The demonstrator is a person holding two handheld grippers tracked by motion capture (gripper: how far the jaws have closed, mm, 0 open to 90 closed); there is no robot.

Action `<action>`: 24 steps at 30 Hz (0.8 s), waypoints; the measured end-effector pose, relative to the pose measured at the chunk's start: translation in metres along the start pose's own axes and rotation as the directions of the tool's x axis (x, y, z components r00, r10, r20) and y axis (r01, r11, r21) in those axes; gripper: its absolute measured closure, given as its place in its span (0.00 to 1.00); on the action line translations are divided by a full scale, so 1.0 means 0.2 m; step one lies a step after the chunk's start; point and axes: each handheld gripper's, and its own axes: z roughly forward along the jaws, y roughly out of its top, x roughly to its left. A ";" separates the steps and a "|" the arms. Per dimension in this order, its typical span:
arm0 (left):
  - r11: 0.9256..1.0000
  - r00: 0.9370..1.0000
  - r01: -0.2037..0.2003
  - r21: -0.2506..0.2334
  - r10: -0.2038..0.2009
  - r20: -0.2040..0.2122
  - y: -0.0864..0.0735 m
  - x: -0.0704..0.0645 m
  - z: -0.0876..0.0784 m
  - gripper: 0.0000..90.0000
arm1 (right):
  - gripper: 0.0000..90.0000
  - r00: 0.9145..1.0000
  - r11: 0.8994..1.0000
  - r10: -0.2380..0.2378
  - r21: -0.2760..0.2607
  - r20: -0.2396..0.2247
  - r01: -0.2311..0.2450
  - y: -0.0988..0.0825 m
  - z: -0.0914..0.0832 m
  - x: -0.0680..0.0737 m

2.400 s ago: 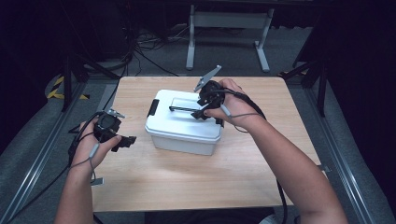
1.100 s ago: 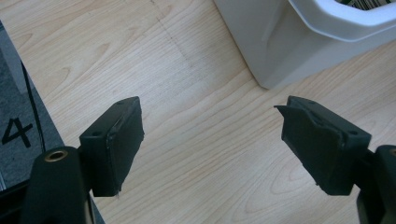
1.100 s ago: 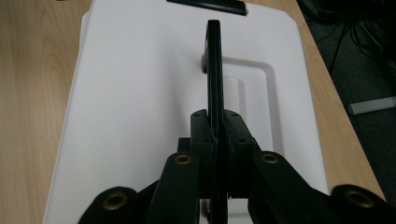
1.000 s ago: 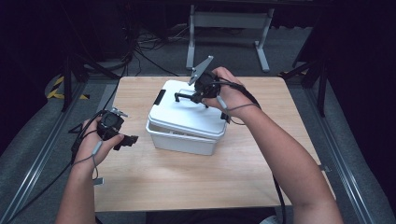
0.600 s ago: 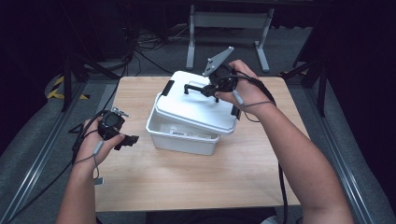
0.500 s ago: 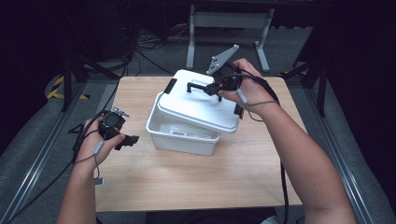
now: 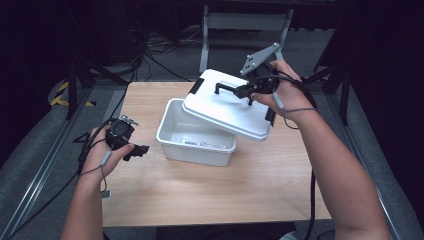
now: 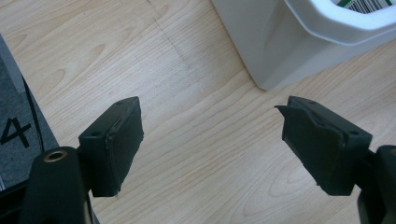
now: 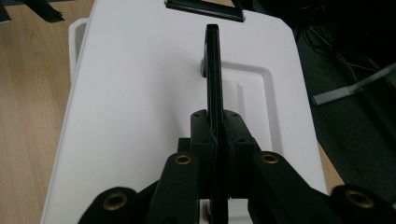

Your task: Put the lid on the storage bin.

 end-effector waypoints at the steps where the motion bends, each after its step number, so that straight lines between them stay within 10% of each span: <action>1: 1.000 1.000 0.000 0.001 0.000 0.000 0.00 0.00 0.00 0.24 | 0.94 1.000 1.000 0.010 -0.003 -0.003 -0.010 -0.01 -0.01 -0.01; 24: 1.000 1.000 -0.009 0.003 0.009 0.000 0.01 0.00 0.01 0.23 | 0.94 0.978 0.986 0.150 0.046 0.145 -0.158 -0.35 -0.20 -0.22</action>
